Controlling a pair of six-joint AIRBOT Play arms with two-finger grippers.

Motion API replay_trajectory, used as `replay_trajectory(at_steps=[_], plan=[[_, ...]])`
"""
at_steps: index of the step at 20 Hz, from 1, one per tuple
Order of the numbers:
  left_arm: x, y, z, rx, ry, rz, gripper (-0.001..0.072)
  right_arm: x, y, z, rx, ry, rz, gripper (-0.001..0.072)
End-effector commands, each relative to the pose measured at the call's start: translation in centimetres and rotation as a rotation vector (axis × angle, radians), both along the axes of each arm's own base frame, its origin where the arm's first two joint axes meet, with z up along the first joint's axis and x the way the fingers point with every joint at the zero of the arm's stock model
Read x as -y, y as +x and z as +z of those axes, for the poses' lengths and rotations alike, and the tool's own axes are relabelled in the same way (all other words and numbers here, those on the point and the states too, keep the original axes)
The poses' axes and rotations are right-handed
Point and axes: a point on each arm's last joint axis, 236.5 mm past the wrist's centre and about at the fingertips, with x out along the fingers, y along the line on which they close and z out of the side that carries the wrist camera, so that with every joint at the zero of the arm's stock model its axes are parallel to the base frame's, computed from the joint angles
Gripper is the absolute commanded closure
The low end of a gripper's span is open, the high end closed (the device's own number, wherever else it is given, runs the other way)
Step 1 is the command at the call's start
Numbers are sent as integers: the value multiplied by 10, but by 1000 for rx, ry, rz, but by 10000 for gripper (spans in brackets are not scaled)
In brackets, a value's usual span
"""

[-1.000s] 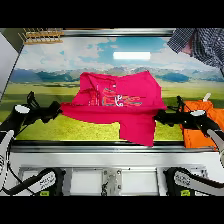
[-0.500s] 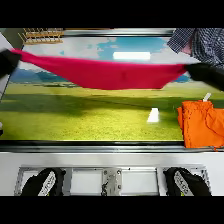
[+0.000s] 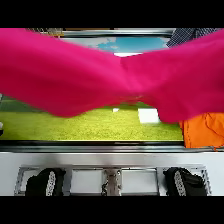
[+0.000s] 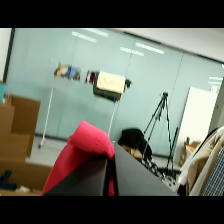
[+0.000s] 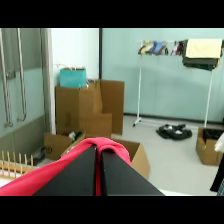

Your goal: Fold the clothes and pants, and hang the long-sleeved shirts on hangers.

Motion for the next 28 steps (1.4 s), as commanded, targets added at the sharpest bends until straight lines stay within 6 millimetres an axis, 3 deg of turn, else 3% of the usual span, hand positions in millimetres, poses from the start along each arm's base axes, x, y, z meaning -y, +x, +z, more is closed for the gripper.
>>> replay_trajectory(at_steps=[1,4,7,9,12,15,16,18,20,23,25,28], plan=[[2,-16,5,28,15,19,701,-3,-15,6,14,39,13,698],[-3,49,-43,-205,17,-24,701,-6,11,-18,-104,51,55,698],[-15,135,-124,-530,-6,-88,701,-4,69,-78,-368,79,113,698],[-24,188,-192,-755,-40,-137,701,10,118,-140,-610,123,116,698],[-32,259,-303,-1054,-112,-207,701,32,187,-250,-947,149,93,698],[-26,317,-409,-1241,-182,-245,701,34,243,-359,-1187,164,91,698],[-25,335,-440,-1271,-198,-236,701,34,259,-391,-1246,169,89,698],[-23,365,-486,-1283,-234,-207,701,31,288,-436,-1304,181,88,698],[-24,386,-510,-1260,-246,-166,701,32,315,-458,-1298,187,69,698],[-34,409,-521,-1191,-258,-102,701,41,344,-466,-1232,206,17,698],[-43,415,-515,-1158,-263,-77,701,46,349,-462,-1208,211,0,698],[-53,402,-522,-1217,-264,-86,701,55,334,-466,-1257,138,-41,699]])
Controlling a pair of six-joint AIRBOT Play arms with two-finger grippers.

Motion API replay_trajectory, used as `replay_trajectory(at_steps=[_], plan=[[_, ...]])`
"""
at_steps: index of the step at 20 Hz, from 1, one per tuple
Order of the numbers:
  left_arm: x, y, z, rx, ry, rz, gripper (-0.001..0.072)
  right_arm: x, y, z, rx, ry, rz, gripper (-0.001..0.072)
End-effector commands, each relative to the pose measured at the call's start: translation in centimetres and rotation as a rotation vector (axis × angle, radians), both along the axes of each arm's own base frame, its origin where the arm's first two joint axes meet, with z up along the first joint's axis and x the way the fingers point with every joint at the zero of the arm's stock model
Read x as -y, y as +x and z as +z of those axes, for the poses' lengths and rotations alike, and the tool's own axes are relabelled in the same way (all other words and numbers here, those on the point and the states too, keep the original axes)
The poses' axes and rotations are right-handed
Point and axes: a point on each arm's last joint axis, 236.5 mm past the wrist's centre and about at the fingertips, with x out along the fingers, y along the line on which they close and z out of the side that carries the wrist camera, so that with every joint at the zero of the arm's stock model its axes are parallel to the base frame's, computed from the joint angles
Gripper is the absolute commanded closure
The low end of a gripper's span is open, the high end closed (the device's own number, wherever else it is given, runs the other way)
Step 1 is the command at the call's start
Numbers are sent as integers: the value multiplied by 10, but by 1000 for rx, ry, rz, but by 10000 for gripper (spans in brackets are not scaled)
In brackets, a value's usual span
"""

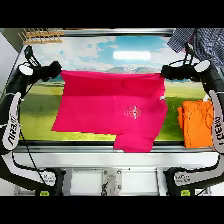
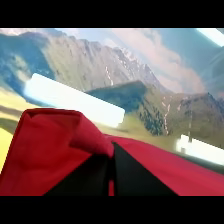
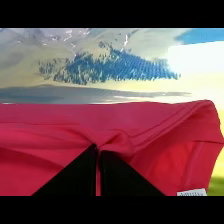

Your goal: Fold the clothes and pants, and hang the long-sleeved shirts on hangers.

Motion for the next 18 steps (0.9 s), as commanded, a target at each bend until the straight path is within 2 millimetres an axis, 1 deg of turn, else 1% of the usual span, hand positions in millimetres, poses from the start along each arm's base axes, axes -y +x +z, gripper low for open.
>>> replay_trajectory(at_steps=[1,2,3,4,7,9,10,12,14,15,16,17,18], plan=[[-14,-11,-16,-62,7,-6,701,16,-14,-15,-66,-108,-8,699],[-21,-21,-27,-106,26,-17,701,20,-25,-24,-105,-144,-9,699],[-22,-31,-39,-145,36,-29,701,23,-37,-32,-134,-179,-3,699],[-23,-42,-52,-184,41,-34,701,21,-50,-41,-159,-200,10,699],[-15,-74,-88,-272,32,-47,701,10,-83,-74,-240,-199,35,699],[-10,-93,-110,-327,22,-51,701,7,-103,-97,-305,-185,35,698],[-8,-102,-121,-356,15,-51,700,5,-110,-105,-326,-184,39,698],[-5,-115,-135,-394,5,-52,700,2,-120,-117,-358,-182,46,696],[-4,-121,-140,-412,-1,-54,700,-1,-124,-124,-378,-180,55,684],[-3,-123,-140,-418,-4,-58,678,-2,-124,-125,-380,-172,54,683],[-2,-123,-138,-418,-9,-55,376,-7,-122,-123,-377,-145,45,623],[-2,-122,-132,-408,-15,-46,154,-10,-121,-119,-369,-126,39,432],[-6,-119,-122,-386,-16,-33,151,-8,-119,-110,-348,-126,34,311]])
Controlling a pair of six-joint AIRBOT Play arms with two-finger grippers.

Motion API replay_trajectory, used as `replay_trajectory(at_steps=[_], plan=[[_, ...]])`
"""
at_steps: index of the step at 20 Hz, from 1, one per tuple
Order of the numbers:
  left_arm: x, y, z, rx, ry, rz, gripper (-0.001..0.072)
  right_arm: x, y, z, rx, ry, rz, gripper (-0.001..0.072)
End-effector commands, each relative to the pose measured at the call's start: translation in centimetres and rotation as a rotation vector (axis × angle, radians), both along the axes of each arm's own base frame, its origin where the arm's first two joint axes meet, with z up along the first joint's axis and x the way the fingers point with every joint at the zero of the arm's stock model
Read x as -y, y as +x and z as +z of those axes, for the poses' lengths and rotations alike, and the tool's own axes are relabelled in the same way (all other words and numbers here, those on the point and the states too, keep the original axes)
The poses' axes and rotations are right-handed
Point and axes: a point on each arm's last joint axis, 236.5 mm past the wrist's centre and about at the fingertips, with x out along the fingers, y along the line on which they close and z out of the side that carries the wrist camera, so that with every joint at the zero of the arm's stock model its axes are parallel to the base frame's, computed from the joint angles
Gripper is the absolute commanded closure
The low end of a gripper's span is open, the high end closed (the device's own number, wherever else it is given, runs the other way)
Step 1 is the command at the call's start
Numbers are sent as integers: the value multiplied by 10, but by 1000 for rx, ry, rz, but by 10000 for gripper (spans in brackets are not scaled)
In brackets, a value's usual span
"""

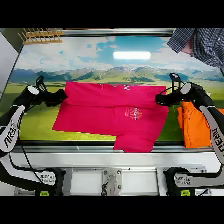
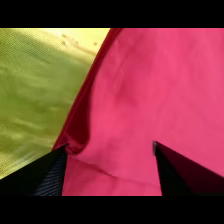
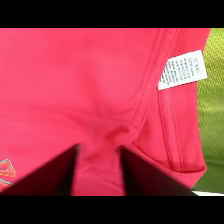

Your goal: Fold the clothes and pants, and hang the long-sleeved shirts on hangers.

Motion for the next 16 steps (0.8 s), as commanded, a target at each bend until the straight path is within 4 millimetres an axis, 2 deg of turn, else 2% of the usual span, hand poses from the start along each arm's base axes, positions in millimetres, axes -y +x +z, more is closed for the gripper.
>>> replay_trajectory(at_steps=[1,3,4,6,8,11,13,16], plan=[[-7,0,26,42,-5,31,151,-3,3,22,44,32,-23,316],[-32,-7,65,96,23,56,151,14,-4,59,99,11,-37,315],[-47,-19,78,91,53,55,151,23,-14,77,106,-4,-42,315],[-71,-58,84,37,94,71,151,33,-37,103,111,-4,-55,316],[-81,-105,68,-46,90,106,151,32,-54,120,138,-7,-57,316],[-74,-169,27,-147,43,180,152,23,-71,133,177,13,-58,316],[-61,-193,4,-193,8,205,152,22,-76,134,182,17,-58,316],[-44,-195,-12,-188,-77,273,152,21,-77,134,182,18,-58,316]])
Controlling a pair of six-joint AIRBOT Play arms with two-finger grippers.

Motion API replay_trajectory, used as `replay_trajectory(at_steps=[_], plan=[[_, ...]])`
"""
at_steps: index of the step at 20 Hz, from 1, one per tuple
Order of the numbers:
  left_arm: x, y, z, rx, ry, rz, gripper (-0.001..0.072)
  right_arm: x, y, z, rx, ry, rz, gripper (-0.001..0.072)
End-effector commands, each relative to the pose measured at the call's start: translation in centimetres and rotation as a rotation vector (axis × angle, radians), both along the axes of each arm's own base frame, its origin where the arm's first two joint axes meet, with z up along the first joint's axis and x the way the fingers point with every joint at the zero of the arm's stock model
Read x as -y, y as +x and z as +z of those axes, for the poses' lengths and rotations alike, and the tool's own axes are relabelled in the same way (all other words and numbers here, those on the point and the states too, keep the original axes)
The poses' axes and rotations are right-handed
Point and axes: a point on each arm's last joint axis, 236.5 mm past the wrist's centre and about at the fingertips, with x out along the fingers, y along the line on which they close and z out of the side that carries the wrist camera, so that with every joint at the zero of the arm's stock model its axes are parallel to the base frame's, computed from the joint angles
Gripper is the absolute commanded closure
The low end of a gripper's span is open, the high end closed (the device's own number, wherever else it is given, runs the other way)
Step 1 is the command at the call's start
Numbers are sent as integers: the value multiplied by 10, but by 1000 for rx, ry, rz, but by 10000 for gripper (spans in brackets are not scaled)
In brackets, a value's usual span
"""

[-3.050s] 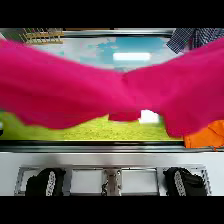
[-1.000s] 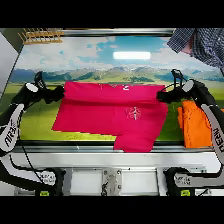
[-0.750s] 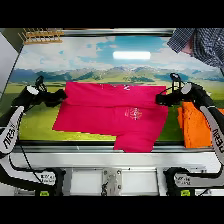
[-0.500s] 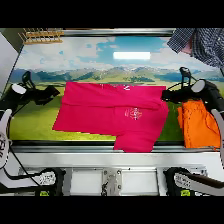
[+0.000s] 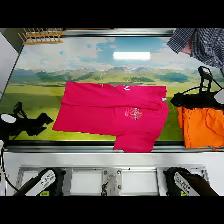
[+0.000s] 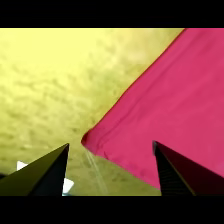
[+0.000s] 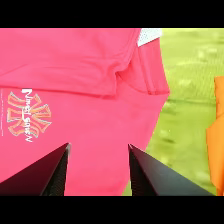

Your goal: Fold the clothes and pants, and hang the long-sleeved shirts on hangers.

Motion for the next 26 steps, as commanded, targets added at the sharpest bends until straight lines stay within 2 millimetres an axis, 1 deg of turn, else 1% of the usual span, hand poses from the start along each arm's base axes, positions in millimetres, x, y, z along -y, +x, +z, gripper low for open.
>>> replay_trajectory(at_steps=[1,3,5,7,9,10,11,12,13,14,15,16,18,20,22,23,24,25,26], plan=[[14,-11,-21,3,-72,96,152,-3,-6,3,5,12,1,317],[16,-9,-28,-8,-87,112,152,-4,-5,3,6,15,1,316],[26,-6,-36,-23,-114,109,152,-4,-5,3,7,15,0,316],[40,8,-39,2,-139,118,155,-4,-5,3,6,15,0,316],[54,19,-39,25,-133,90,173,-4,-6,3,1,17,1,316],[60,24,-36,39,-123,60,392,-5,-8,1,-5,18,3,316],[64,30,-32,53,-117,38,556,-5,-9,0,-10,18,4,316],[67,36,-28,66,-108,17,596,-5,-11,0,-17,20,5,316],[69,39,-25,72,-108,3,597,-5,-14,-1,-31,18,11,316],[72,39,-22,68,-118,-7,626,-6,-20,-5,-59,17,21,316],[74,38,-20,62,-126,-25,700,-6,-29,-10,-95,11,35,316],[74,34,-19,52,-121,-46,700,-6,-40,-19,-139,5,48,316],[69,24,-14,41,-67,-112,700,-7,-72,-46,-245,24,46,316],[62,14,-1,47,-2,-178,700,-13,-111,-81,-362,60,39,313],[54,6,13,60,63,-222,700,-35,-149,-113,-470,147,38,313],[51,4,21,71,87,-235,700,-49,-164,-124,-513,209,31,313],[51,4,27,87,95,-238,700,-62,-177,-135,-550,268,22,313],[51,4,33,103,100,-235,700,-73,-185,-144,-562,315,25,313],[52,5,38,119,100,-232,700,-80,-190,-151,-567,347,9,313]])
